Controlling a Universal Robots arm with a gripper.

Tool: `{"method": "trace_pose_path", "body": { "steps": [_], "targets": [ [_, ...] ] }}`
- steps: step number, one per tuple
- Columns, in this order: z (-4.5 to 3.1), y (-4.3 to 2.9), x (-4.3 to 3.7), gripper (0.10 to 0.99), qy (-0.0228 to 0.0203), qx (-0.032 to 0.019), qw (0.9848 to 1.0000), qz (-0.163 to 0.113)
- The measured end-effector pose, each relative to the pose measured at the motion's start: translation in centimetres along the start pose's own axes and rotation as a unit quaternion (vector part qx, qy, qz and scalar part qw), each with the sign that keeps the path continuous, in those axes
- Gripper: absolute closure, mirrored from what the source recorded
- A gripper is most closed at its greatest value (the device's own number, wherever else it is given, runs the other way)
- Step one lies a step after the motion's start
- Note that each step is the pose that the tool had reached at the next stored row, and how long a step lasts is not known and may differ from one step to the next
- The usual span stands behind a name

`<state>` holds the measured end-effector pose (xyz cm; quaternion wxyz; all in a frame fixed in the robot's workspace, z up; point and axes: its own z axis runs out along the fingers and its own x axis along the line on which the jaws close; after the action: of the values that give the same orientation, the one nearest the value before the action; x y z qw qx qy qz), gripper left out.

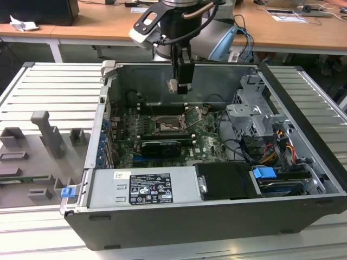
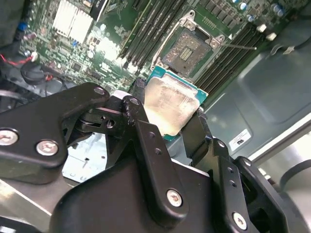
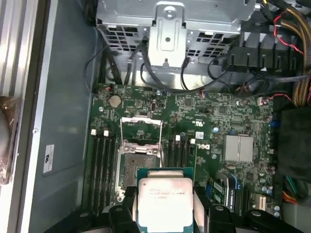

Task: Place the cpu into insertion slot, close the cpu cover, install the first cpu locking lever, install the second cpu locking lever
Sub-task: 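Place the cpu into insertion slot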

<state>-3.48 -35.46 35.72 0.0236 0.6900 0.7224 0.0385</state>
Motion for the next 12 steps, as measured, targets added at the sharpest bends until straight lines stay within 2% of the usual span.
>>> {"method": "trace_pose_path", "body": {
  "steps": [2, 7, 12],
  "targets": [
    [0.11, -0.01, 0.00, 0.545, -0.0009, -0.0001, 0.9999, 0.010],
    [1.33, -0.12, -0.02, 0.545, -0.0016, 0.0003, 0.9998, 0.017],
    [1.65, -0.15, -0.03, 0.545, -0.0016, 0.0023, 0.9998, 0.017]
  ]
}}
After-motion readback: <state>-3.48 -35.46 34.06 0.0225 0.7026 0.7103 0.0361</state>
